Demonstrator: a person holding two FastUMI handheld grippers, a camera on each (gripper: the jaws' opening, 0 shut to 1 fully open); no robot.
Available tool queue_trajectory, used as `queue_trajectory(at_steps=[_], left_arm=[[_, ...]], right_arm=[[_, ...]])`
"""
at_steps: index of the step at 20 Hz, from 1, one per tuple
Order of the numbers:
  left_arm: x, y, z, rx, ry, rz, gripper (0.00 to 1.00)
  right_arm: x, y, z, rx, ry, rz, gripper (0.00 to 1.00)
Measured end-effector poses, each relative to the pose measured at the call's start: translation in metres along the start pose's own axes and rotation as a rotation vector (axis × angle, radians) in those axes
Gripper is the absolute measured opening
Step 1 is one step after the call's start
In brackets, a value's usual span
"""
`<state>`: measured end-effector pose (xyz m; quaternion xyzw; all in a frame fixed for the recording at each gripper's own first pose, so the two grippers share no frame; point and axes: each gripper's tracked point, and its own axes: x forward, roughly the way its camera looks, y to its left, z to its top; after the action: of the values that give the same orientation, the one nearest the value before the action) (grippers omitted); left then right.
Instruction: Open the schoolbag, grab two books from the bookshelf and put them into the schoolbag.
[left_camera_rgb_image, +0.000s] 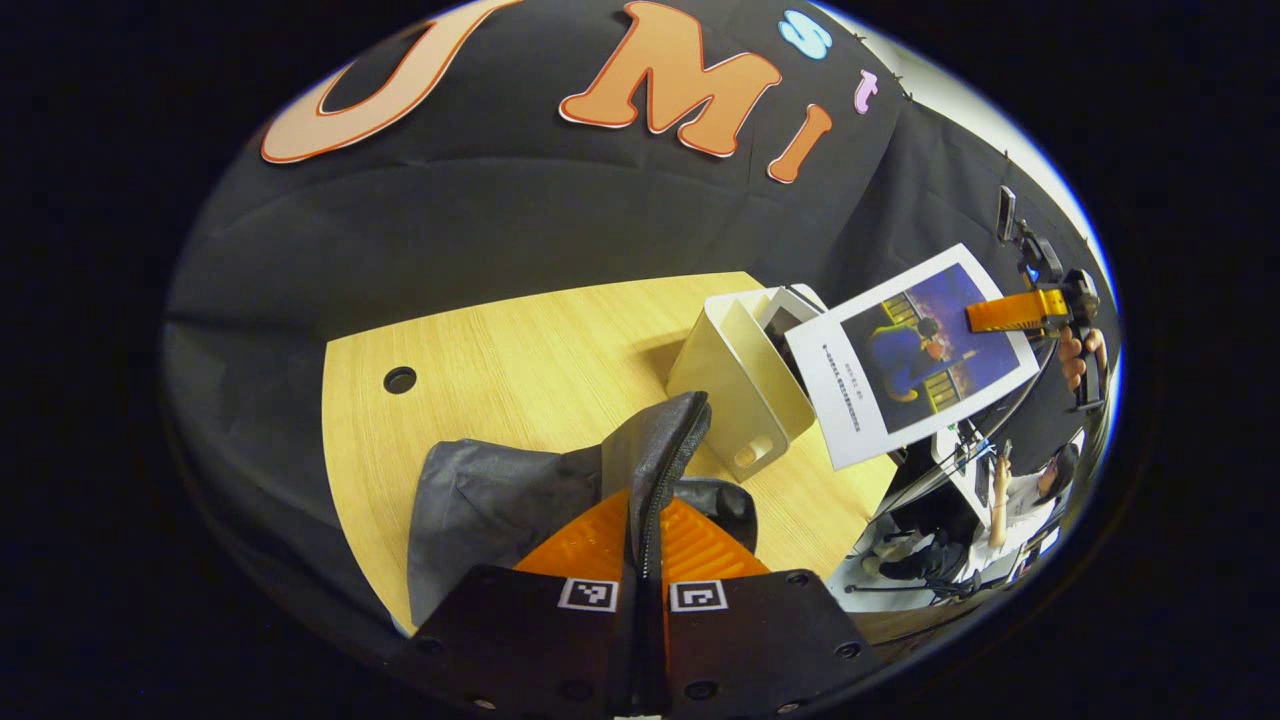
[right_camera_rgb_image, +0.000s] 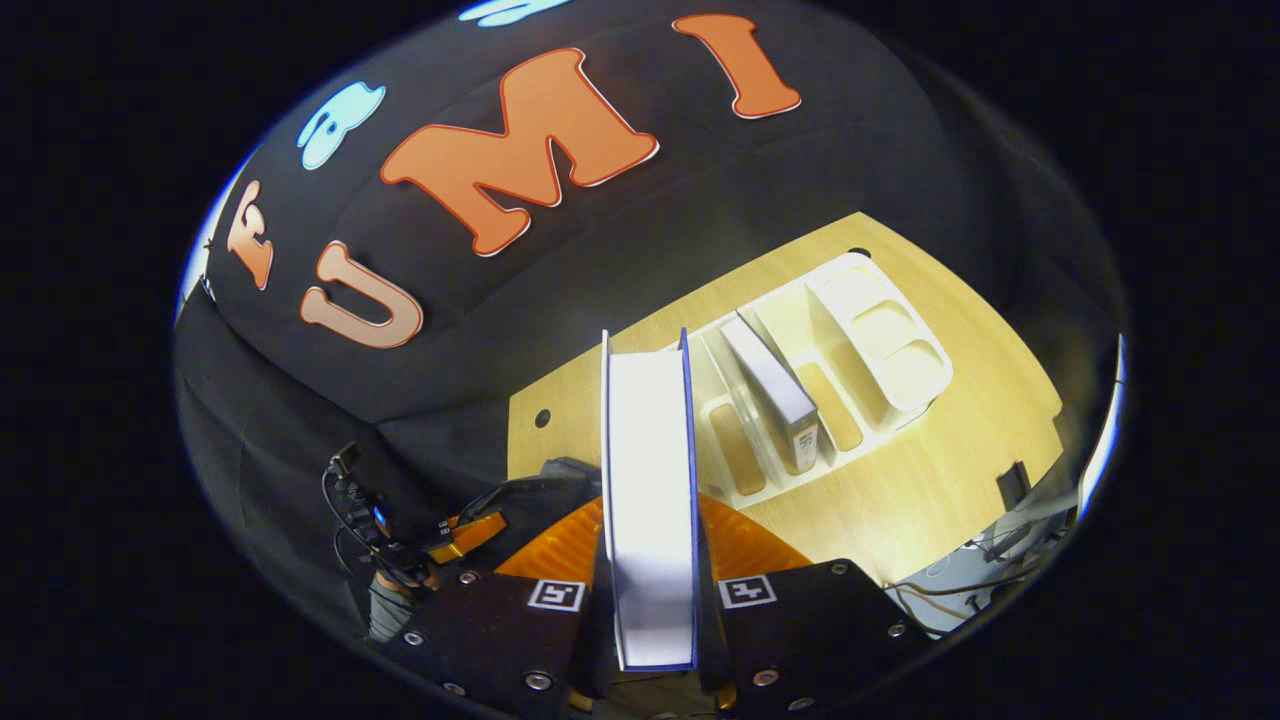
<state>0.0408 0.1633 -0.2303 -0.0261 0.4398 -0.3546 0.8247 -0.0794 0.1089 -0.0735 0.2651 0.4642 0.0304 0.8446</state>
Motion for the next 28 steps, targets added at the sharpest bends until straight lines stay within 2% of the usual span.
queue_trajectory(at_steps=[8,17,22,23,28], left_arm=[[0.001,-0.006,-0.005,-0.010,-0.023,0.023,0.05],[0.004,-0.008,-0.006,-0.058,-0.056,0.047,0.05],[0.004,-0.010,-0.006,-0.071,-0.070,0.050,0.05],[0.003,-0.009,-0.003,-0.072,-0.083,0.056,0.07],[0.005,-0.015,0.000,-0.102,-0.095,0.043,0.05]], right_arm=[[0.026,0.020,-0.047,0.119,-0.007,0.097,0.33],[0.091,0.045,-0.108,0.327,0.049,0.195,0.33],[0.129,0.065,-0.130,0.360,0.060,0.243,0.33],[0.137,0.066,-0.134,0.370,0.054,0.243,0.33],[0.174,0.069,-0.157,0.423,0.050,0.267,0.33]])
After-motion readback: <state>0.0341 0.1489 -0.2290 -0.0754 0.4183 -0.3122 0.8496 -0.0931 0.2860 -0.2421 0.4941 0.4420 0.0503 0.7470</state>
